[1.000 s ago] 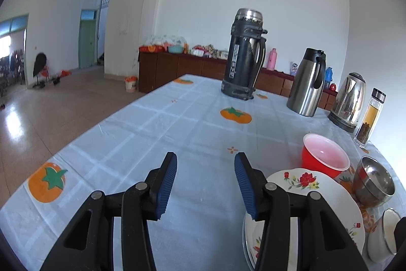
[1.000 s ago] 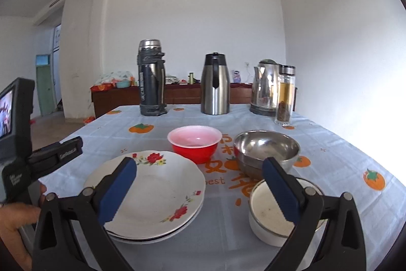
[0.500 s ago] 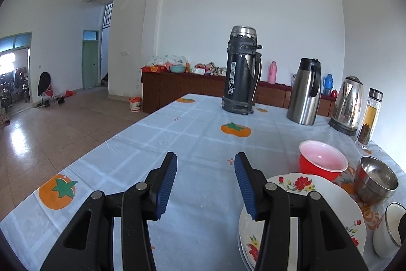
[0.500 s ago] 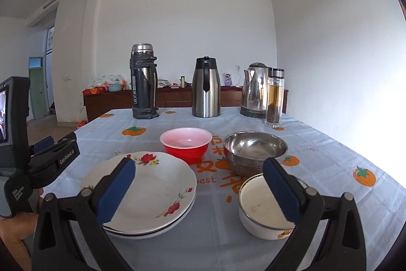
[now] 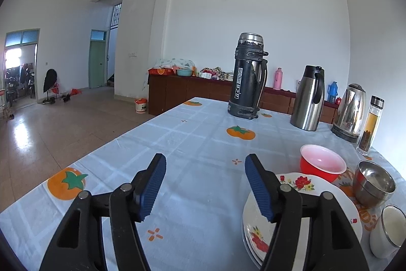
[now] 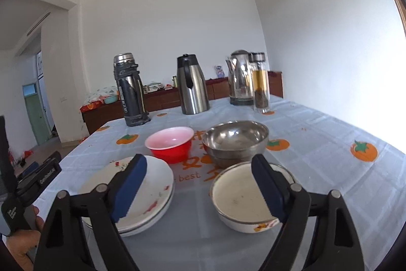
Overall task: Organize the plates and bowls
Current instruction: 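Move the left gripper toward the stainless steel bowl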
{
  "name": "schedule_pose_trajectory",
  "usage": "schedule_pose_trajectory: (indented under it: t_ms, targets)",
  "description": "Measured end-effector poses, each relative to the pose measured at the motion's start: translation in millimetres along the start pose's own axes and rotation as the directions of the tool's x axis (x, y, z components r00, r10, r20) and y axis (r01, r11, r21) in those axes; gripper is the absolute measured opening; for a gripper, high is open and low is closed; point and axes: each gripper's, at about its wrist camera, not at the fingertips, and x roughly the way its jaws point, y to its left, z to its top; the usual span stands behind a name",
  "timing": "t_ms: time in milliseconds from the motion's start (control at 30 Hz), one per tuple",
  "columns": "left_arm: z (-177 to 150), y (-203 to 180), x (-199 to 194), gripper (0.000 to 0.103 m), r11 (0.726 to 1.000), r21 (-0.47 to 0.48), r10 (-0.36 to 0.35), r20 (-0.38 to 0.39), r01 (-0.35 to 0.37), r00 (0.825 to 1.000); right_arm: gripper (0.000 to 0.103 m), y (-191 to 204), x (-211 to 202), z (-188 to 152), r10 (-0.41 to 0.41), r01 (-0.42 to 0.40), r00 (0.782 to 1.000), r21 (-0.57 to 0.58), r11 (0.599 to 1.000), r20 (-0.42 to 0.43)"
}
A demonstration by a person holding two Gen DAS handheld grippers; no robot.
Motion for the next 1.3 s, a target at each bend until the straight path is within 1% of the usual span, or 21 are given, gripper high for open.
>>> schedule_pose_trajectory:
  t_ms: [267, 367, 467, 567, 733, 767, 800, 900, 1000, 1100, 1200, 1300]
  targets:
    - [-5.2, -15.8, -11.8, 0.068, 0.998, 0.056, -0.010, 0.004, 0.010, 1.000, 0.084, -40.0, -13.6, 5.9, -0.060, 0.060, 0.997, -0.016, 0.998, 0.044]
    - [-7.2, -24.1, -14.4, 0.068, 0.997, 0.075, -0.016, 0.000, 0.016, 1.000, 0.079, -52.1, -14.4, 7.8, -0.076, 0.077, 0.996, -0.021, 0.997, 0.040]
    - [-8.6, -30.4, -15.4, 0.068, 0.997, 0.075, -0.027, -0.019, 0.028, 0.999, 0.078, -60.0, -13.1, 9.8, -0.085, 0.086, 0.996, -0.027, 0.996, 0.033]
    - [-10.6, -35.0, -20.4, 0.068, 0.997, 0.065, -0.034, -0.019, 0.036, 0.999, 0.078, -65.4, -13.7, 11.0, -0.095, 0.096, 0.995, -0.037, 0.995, 0.038]
    - [-14.6, -50.2, -23.9, 0.068, 0.994, 0.082, -0.062, -0.041, 0.065, 0.997, 0.071, -81.9, -9.3, 13.6, -0.118, 0.118, 0.993, -0.038, 0.992, 0.013]
    - [-15.2, -53.7, -23.9, 0.068, 0.994, 0.088, -0.067, -0.047, 0.070, 0.997, 0.064, -85.3, -8.0, 14.2, -0.121, 0.122, 0.993, -0.037, 0.992, 0.004]
    - [-15.9, -56.9, -23.6, 0.068, 0.993, 0.087, -0.081, -0.057, 0.086, 0.995, 0.057, -89.3, -6.4, 14.9, -0.124, 0.124, 0.992, -0.038, 0.992, -0.005]
    - [-18.6, -65.9, -22.0, 0.068, 0.989, 0.062, -0.128, -0.092, 0.134, 0.988, 0.051, -100.5, -0.6, 17.1, -0.123, 0.121, 0.992, -0.037, 0.992, -0.035]
    - [-20.4, -79.1, -21.8, 0.068, 0.983, 0.070, -0.163, -0.122, 0.172, 0.979, 0.051, -107.7, 2.3, 19.9, -0.131, 0.129, 0.991, -0.059, 0.990, -0.036]
    - [-19.3, -95.2, -21.6, 0.068, 0.977, 0.094, -0.177, -0.136, 0.191, 0.975, 0.051, -116.3, 6.0, 26.0, -0.127, 0.124, 0.991, -0.069, 0.990, -0.035]
    - [-17.1, -112.6, -18.1, 0.068, 0.967, 0.097, -0.219, -0.168, 0.237, 0.961, 0.051, -125.9, 16.0, 34.1, -0.109, 0.104, 0.992, -0.075, 0.992, -0.060]
    - [-15.5, -130.3, -14.0, 0.068, 0.956, 0.115, -0.244, -0.193, 0.268, 0.950, 0.051, -135.8, 26.9, 42.5, -0.098, 0.092, 0.992, -0.072, 0.993, -0.081]
